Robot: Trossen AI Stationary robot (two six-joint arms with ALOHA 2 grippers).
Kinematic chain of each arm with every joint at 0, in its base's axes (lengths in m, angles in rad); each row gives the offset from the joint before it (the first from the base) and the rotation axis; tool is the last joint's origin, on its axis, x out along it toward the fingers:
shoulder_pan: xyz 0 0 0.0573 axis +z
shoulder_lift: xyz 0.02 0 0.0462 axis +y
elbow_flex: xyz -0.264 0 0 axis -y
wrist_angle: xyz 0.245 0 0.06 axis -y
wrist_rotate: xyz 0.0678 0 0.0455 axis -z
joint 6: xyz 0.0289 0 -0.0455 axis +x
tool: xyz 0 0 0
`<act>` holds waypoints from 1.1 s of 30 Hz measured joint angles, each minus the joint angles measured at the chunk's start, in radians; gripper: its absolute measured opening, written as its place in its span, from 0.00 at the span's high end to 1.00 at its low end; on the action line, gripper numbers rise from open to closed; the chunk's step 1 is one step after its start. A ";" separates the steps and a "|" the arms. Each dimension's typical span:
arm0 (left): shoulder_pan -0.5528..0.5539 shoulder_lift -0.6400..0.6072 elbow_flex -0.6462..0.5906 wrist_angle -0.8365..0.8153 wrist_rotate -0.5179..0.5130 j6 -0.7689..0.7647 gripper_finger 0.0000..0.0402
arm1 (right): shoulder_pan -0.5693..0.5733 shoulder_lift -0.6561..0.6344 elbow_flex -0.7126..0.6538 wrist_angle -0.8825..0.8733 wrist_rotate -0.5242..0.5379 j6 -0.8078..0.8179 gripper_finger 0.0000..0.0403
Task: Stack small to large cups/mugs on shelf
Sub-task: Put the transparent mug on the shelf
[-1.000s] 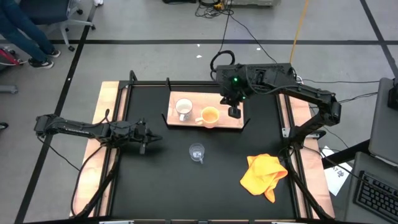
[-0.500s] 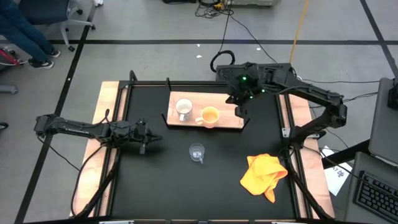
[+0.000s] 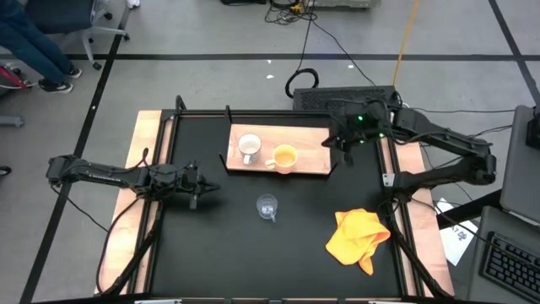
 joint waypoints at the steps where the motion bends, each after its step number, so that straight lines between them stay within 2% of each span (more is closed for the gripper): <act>1: 0.000 0.000 0.000 0.000 0.000 0.000 1.00 | 0.000 -0.017 -0.019 0.008 0.000 0.009 1.00; 7: 0.000 0.000 0.000 0.000 0.000 -0.002 1.00 | 0.013 -0.153 -0.161 0.104 -0.054 0.046 1.00; 13: 0.000 0.000 0.000 0.000 0.000 -0.001 1.00 | 0.046 -0.298 -0.335 0.236 -0.055 0.119 1.00; 22: 0.000 0.000 0.000 0.001 -0.001 0.003 1.00 | 0.128 -0.433 -0.517 0.367 -0.054 0.163 1.00; 27: 0.000 0.000 0.000 0.001 -0.001 0.003 1.00 | 0.144 -0.487 -0.582 0.388 -0.052 0.159 1.00; 33: 0.000 0.000 0.000 0.005 -0.001 0.002 1.00 | 0.143 -0.517 -0.588 0.390 -0.051 0.159 1.00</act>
